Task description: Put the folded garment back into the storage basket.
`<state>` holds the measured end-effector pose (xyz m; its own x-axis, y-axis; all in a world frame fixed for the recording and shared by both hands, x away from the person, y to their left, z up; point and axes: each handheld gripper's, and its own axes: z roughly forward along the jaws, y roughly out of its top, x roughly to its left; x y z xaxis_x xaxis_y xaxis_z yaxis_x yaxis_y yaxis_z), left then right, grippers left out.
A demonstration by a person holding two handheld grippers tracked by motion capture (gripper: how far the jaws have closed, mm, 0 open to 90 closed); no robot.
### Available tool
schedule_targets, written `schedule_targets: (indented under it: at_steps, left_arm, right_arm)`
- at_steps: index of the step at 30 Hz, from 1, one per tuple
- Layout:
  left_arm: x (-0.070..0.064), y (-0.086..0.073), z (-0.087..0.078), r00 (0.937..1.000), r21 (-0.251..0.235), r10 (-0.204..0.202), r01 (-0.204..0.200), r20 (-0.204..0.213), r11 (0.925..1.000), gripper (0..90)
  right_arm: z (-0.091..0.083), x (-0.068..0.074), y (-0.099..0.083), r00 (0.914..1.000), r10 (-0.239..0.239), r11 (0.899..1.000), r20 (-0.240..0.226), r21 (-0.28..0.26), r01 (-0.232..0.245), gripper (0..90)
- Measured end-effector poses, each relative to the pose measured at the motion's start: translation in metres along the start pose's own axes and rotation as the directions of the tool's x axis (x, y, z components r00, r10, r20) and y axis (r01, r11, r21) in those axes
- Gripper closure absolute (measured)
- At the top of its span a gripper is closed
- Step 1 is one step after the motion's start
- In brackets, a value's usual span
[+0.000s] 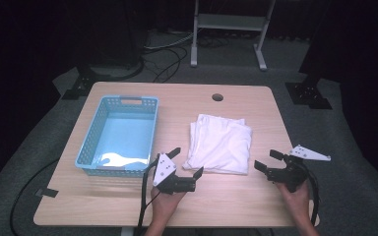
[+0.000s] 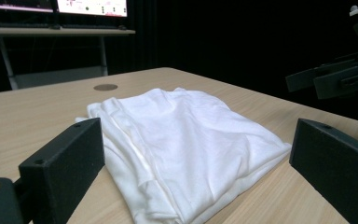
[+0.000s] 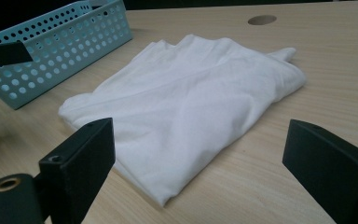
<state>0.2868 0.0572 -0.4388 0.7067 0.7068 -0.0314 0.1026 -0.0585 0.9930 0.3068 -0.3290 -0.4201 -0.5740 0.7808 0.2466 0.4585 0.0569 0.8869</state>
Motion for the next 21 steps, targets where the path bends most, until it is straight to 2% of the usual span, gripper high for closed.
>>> schedule_targets:
  at_steps: [6, 7, 8, 9, 12, 13, 14, 15, 16, 17, 21]
  left_arm:
    - [-0.001, 0.003, 0.006, 1.0, 0.046, -0.003, 0.003, 0.003, 0.9989, 2.8]
    - [-0.001, 0.007, 0.008, 0.9996, 0.052, -0.025, 0.025, 0.014, 0.9983, 2.8]
    - [-0.001, 0.007, 0.008, 0.9996, 0.052, -0.025, 0.025, 0.014, 0.9983, 2.8]
    - [-0.001, 0.012, 0.011, 0.9991, 0.078, -0.039, 0.038, 0.012, 0.9962, 2.8]
    - [0.001, 0.016, 0.014, 0.998, 0.088, -0.06, 0.058, 0.022, 0.9944, 2.8]
    - [0.002, 0.022, 0.017, 0.9962, 0.114, -0.081, 0.077, 0.032, 0.9905, 2.8]
    - [0.002, 0.022, 0.017, 0.9962, 0.114, -0.081, 0.077, 0.032, 0.9905, 2.8]
    - [0.003, 0.028, 0.021, 0.994, 0.145, -0.101, 0.095, 0.04, 0.985, 2.8]
    - [0.003, 0.028, 0.021, 0.994, 0.145, -0.101, 0.095, 0.04, 0.985, 2.8]
    - [0.005, 0.034, 0.025, 0.9888, 0.164, -0.134, 0.122, 0.065, 0.9788, 2.8]
    - [0.007, 0.043, 0.028, 0.9856, 0.174, -0.152, 0.137, 0.074, 0.9751, 2.9]
  right_arm:
    - [0.003, 0.0, 0.014, 1.0, 0.009, 0.999, 0.001, 0.045, -0.009, 9.2]
    - [0.004, -0.002, 0.018, 0.9998, 0.019, 0.998, -0.004, 0.065, -0.018, 9.2]
    - [0.004, -0.002, 0.018, 0.9998, 0.019, 0.998, -0.004, 0.065, -0.018, 9.2]
    - [0.005, -0.002, 0.021, 0.9997, 0.024, 0.997, 0.009, 0.079, -0.025, 9.2]
    - [0.006, -0.005, 0.027, 0.999, 0.045, 0.994, -0.002, 0.096, -0.045, 9.2]
    - [0.007, -0.005, 0.029, 0.9985, 0.054, 0.993, -0.003, 0.102, -0.053, 9.2]
    - [0.007, -0.005, 0.029, 0.9985, 0.054, 0.993, -0.003, 0.102, -0.053, 9.2]
    - [0.008, -0.006, 0.033, 0.9981, 0.062, 0.992, -0.001, 0.115, -0.061, 9.2]
    - [0.008, -0.006, 0.033, 0.9981, 0.062, 0.992, -0.001, 0.115, -0.061, 9.2]
    - [0.01, -0.007, 0.037, 0.9972, 0.075, 0.99, -0.004, 0.124, -0.073, 9.2]
    - [0.013, -0.009, 0.044, 0.9959, 0.09, 0.988, -0.009, 0.13, -0.088, 9.2]
